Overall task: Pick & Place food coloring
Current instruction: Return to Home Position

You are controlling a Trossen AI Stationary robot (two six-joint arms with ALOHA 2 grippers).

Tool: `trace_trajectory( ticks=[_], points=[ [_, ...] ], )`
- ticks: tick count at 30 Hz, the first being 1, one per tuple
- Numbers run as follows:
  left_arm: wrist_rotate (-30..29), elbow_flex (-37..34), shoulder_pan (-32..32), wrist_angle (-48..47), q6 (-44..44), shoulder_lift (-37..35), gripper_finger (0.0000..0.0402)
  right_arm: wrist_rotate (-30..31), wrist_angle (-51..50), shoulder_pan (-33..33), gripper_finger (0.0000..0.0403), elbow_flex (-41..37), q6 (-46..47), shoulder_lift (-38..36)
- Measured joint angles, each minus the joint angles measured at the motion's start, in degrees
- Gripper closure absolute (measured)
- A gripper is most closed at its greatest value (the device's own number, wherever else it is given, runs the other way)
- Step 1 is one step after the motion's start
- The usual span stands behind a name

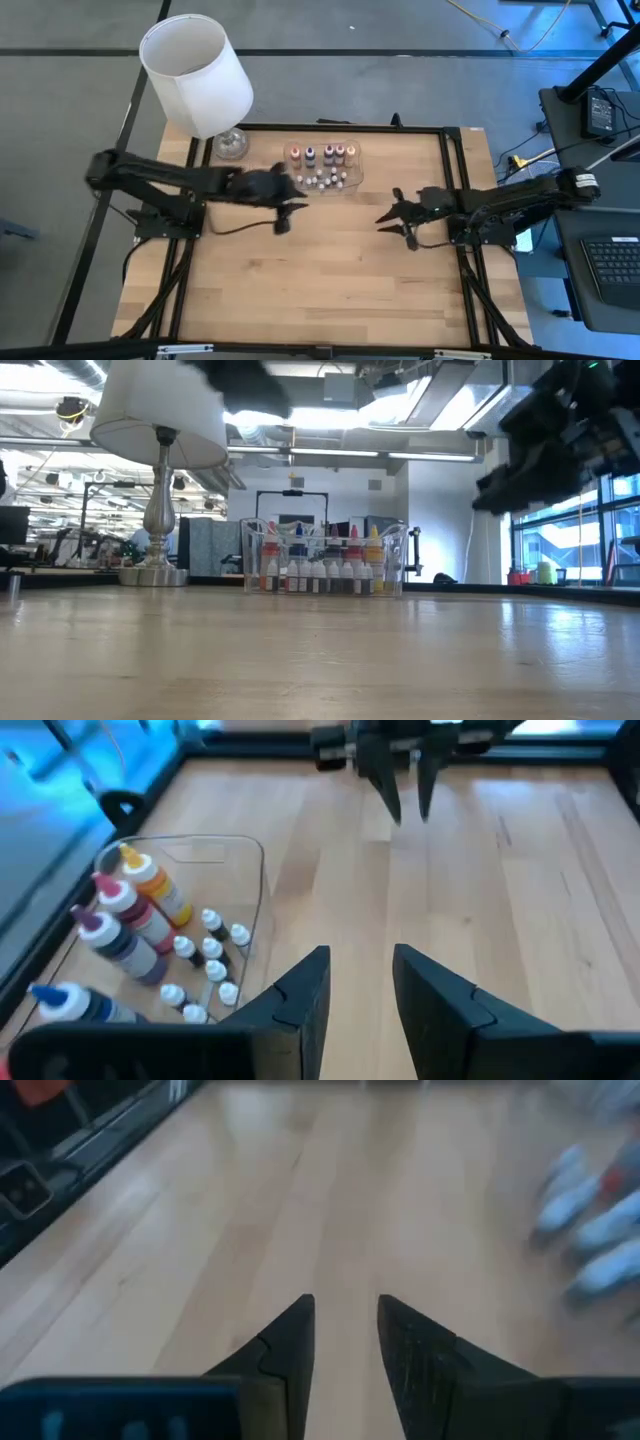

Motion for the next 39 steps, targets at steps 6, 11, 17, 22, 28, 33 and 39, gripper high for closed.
trace_trajectory(
  ticks=[6,11,17,22,28,33,39],
  points=[
    [0.08,-21.46,-2.03,19.53,-0.13,-14.95,0.0296,7.36,0.38,-0.15,0.0288,-0.35,-6.32,-9.61],
    [2.66,-31.38,0.08,23.44,-0.71,-24.89,0.0293,11.76,-1.87,-3.99,0.0288,-0.4,-5.99,-14.31],
    [2.85,-39.38,2.32,26.23,-0.81,-34.52,0.0297,5.56,-9.45,-11.35,0.0288,-0.34,-4.54,-22.94],
    [4.1,-46.47,4.99,32.0,0.81,-40.59,0.0295,5.1,-12.49,-14.9,0.0288,-0.34,-4.79,-26.63],
    [6.75,-51.53,8.56,32.01,-1.2,-46.97,0.0294,0.63,-6.17,-17.72,0.0288,-3.98,-4.72,-26.73],
    [7.72,-54.49,10.32,31.12,-0.87,-53.48,0.0297,-0.3,3.16,-20.06,0.0288,-9.49,-3.78,-27.66],
    [8.71,-55.02,12.29,22.66,-3.05,-62.86,0.0293,-4.43,5.32,-24.01,0.0288,-11.75,-2.36,-30.54]
  ],
)
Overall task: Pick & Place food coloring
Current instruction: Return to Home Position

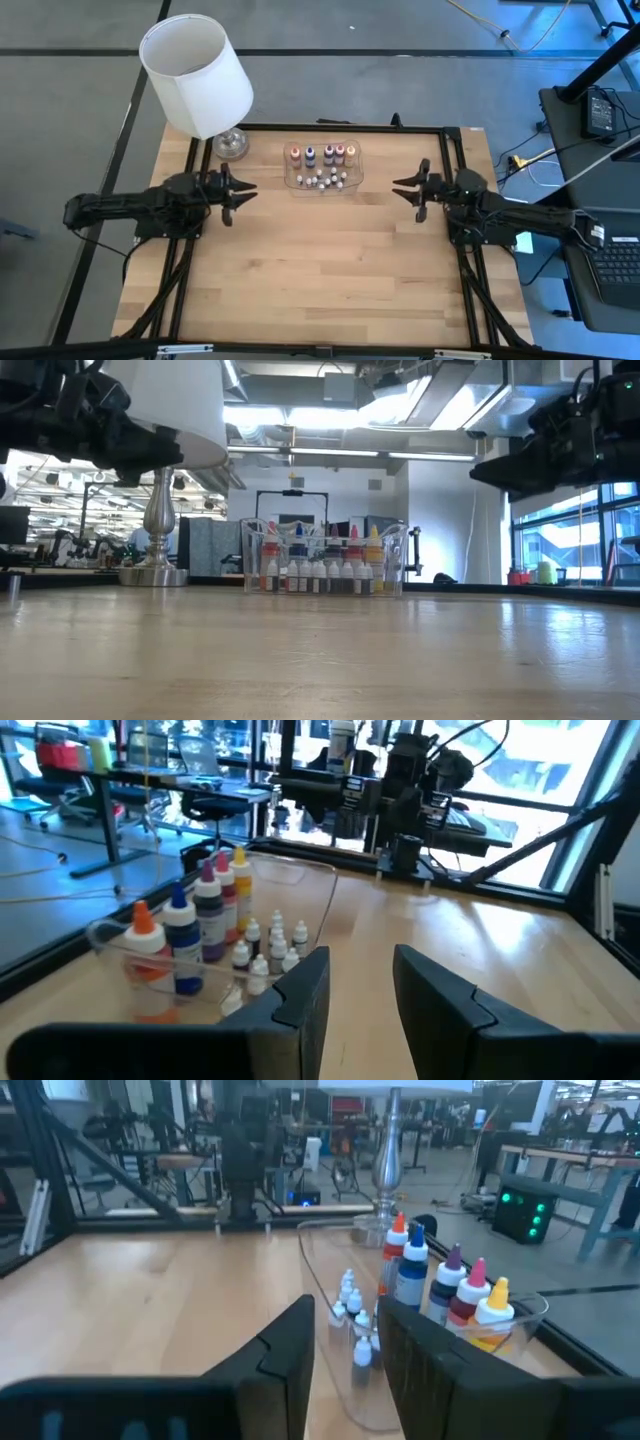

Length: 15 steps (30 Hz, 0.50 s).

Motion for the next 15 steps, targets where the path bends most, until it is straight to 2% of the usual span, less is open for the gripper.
trace_trajectory(
  ticks=[7,15],
  points=[
    [-2.51,0.0,0.43,-9.93,0.88,-10.8,0.0297,-5.85,-1.83,-6.03,0.0288,0.0,1.33,-3.61],
    [-6.5,0.22,0.41,-12.15,0.53,-10.83,0.0293,-12.2,-6.1,-13.2,0.0288,0.0,2.31,-8.61]
  ],
)
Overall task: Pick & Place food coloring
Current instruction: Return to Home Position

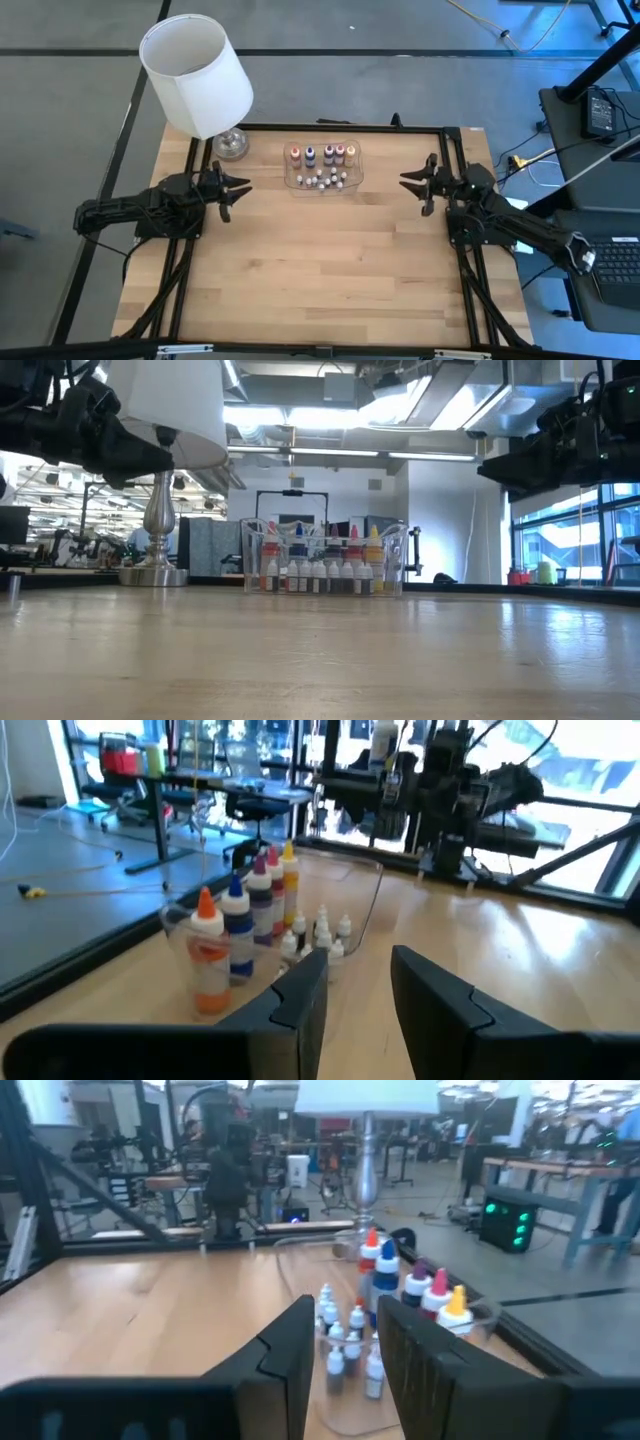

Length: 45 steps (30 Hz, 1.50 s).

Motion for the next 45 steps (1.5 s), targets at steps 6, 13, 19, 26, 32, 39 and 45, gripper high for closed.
trace_trajectory(
  ticks=[6,13,19,26,32,39,45],
  points=[
    [0.66,0.01,0.0,-0.92,-0.1,0.26,0.0297,-6.5,-0.94,-5.55,0.0288,0.0,0.67,-4.59],
    [0.68,0.02,-0.02,-0.95,-0.09,0.52,0.0293,-15.32,-5.17,-12.61,0.0288,0.02,4.83,-11.71],
    [0.65,0.02,-0.02,-0.95,-0.11,0.52,0.0295,-20.42,-7.06,-16.44,0.0288,0.02,7.57,-14.62],
    [0.66,0.02,-0.02,-0.97,-0.11,0.55,0.0294,-24.47,-3.76,-18.38,0.0288,0.02,9.15,-14.65],
    [0.66,0.02,-0.02,-0.97,-0.11,0.55,0.0294,-21.51,-8.85,-18.39,0.0288,0.02,5.15,-14.65],
    [0.66,0.02,-0.02,-0.97,-0.11,0.55,0.0296,7.83,-12.2,-18.38,0.0288,0.02,4.39,-14.64],
    [0.66,0.02,-0.02,-1.0,-0.11,0.55,0.0293,25.76,-14.98,-18.39,0.0288,0.04,7.43,-14.37]
  ],
)
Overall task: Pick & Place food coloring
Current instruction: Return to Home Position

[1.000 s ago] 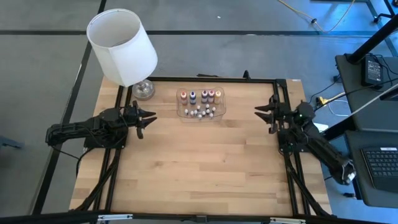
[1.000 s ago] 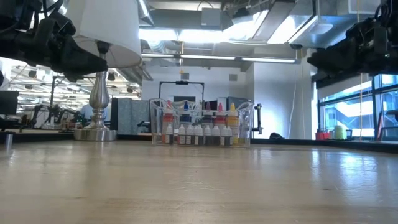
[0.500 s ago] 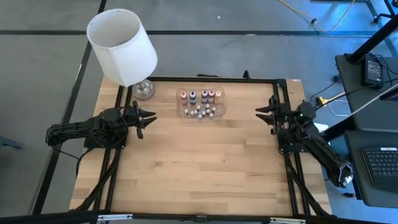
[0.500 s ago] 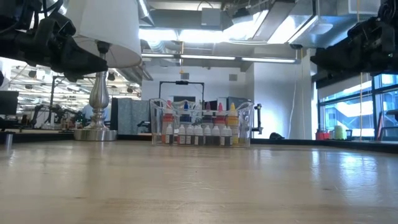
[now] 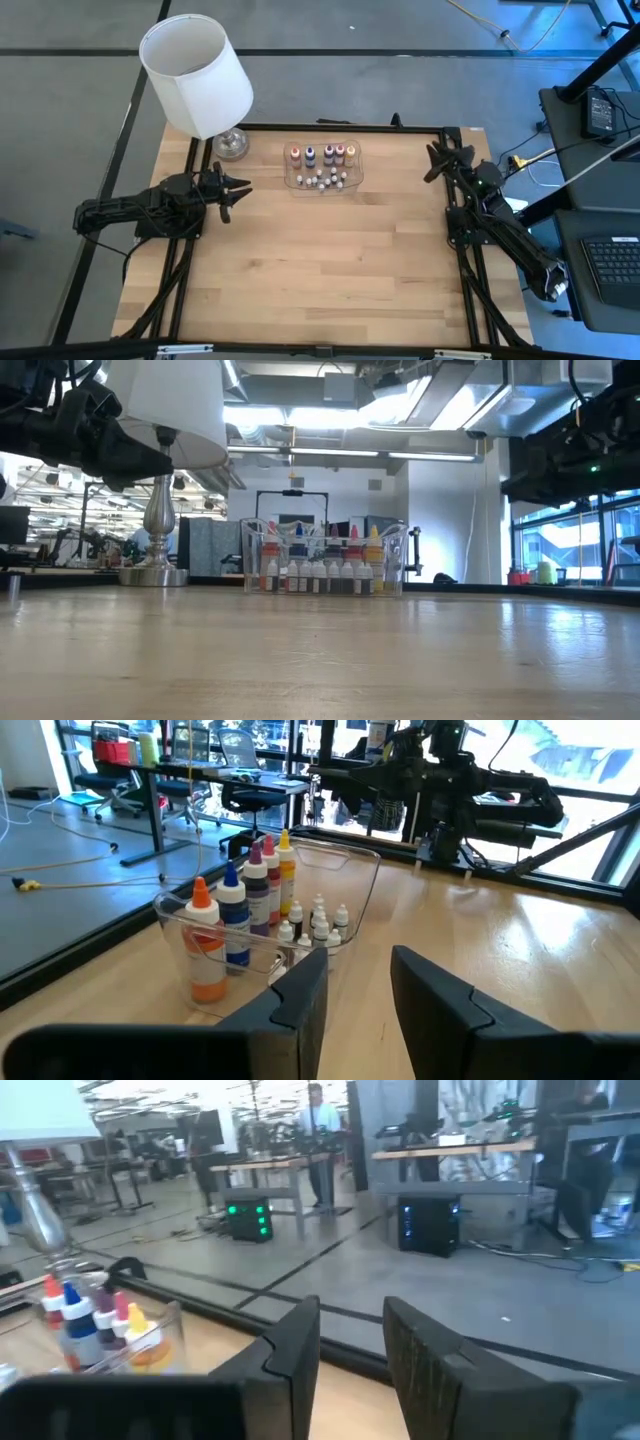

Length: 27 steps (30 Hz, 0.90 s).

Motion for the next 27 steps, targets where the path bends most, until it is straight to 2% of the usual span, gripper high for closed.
trace_trajectory(
  ticks=[27],
  points=[
    [-0.02,0.0,0.0,0.0,0.0,0.0,0.0293,1.26,0.43,0.02,0.0288,0.0,-0.15,-0.02]
  ],
)
